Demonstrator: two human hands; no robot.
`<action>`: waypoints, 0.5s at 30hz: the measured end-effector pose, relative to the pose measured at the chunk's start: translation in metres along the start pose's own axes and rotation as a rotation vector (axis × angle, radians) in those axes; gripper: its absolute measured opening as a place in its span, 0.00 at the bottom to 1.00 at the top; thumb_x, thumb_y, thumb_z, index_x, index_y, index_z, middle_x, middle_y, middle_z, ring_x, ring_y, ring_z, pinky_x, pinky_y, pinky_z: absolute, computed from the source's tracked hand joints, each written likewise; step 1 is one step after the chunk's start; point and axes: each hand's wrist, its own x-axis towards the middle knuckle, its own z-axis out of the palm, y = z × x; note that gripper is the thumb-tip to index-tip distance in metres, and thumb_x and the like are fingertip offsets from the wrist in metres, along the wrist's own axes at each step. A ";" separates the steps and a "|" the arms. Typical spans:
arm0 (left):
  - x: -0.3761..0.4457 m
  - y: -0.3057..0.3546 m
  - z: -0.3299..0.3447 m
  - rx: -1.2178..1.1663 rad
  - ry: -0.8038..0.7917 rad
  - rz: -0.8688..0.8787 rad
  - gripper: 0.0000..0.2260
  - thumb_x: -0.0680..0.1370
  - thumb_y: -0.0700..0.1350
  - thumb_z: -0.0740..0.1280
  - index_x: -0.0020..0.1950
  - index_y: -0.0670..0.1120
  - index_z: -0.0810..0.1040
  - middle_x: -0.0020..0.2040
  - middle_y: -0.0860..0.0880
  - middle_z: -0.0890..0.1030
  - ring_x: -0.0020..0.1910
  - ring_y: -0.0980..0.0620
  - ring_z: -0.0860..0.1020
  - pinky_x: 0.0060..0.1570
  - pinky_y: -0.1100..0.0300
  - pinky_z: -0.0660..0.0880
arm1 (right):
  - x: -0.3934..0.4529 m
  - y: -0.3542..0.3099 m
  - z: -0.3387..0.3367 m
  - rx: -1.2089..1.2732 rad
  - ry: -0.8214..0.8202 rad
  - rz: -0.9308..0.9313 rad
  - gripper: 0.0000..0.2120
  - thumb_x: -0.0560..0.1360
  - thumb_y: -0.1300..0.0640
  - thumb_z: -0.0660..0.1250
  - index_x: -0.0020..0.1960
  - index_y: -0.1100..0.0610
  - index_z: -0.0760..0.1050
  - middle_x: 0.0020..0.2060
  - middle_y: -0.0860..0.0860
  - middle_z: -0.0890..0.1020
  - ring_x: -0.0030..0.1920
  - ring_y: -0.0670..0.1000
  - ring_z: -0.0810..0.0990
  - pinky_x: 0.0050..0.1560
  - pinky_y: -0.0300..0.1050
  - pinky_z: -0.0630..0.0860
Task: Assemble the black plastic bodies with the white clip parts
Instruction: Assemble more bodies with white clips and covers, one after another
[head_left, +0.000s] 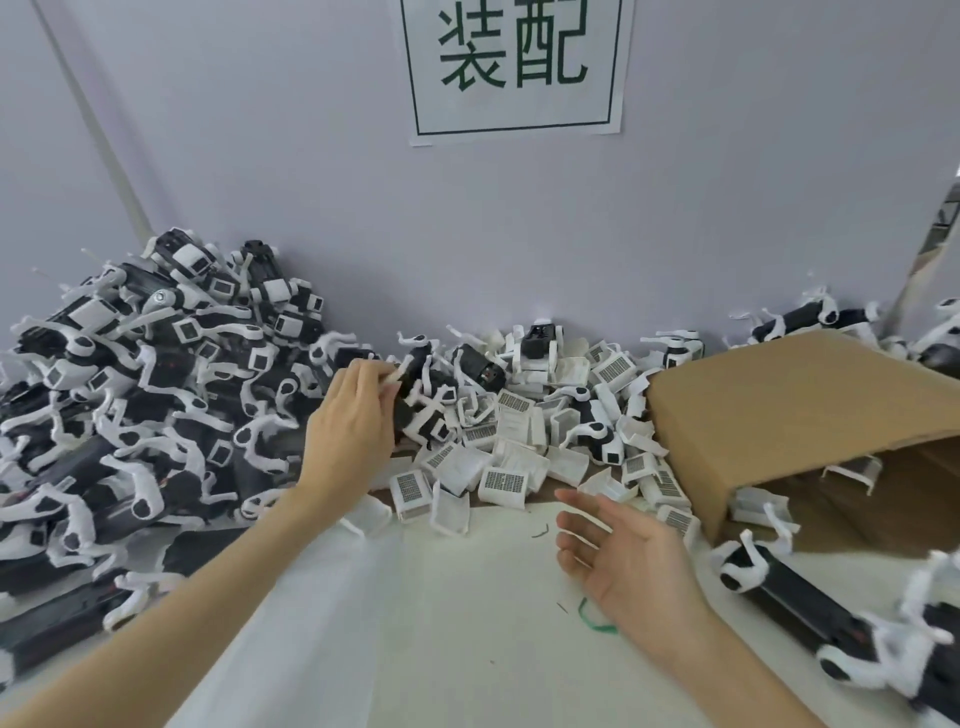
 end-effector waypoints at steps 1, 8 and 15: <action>-0.002 0.013 -0.005 -0.102 0.031 -0.043 0.07 0.87 0.40 0.63 0.61 0.38 0.76 0.53 0.44 0.81 0.50 0.48 0.78 0.45 0.56 0.76 | -0.001 0.000 0.001 -0.003 0.001 -0.002 0.23 0.71 0.53 0.72 0.61 0.66 0.83 0.44 0.59 0.82 0.40 0.55 0.81 0.41 0.46 0.81; -0.068 0.079 -0.011 -0.739 -0.052 -0.418 0.05 0.87 0.46 0.62 0.58 0.50 0.77 0.45 0.54 0.84 0.41 0.53 0.80 0.39 0.58 0.74 | -0.009 0.006 0.008 -0.027 -0.071 0.053 0.22 0.79 0.50 0.69 0.71 0.56 0.78 0.66 0.62 0.80 0.67 0.64 0.80 0.65 0.55 0.75; -0.112 0.088 -0.010 -1.110 -0.075 -0.690 0.08 0.87 0.43 0.62 0.58 0.46 0.80 0.48 0.51 0.86 0.49 0.51 0.85 0.47 0.57 0.83 | -0.007 0.015 0.012 -0.172 -0.095 -0.053 0.27 0.75 0.53 0.77 0.70 0.63 0.77 0.62 0.60 0.83 0.59 0.57 0.84 0.57 0.47 0.82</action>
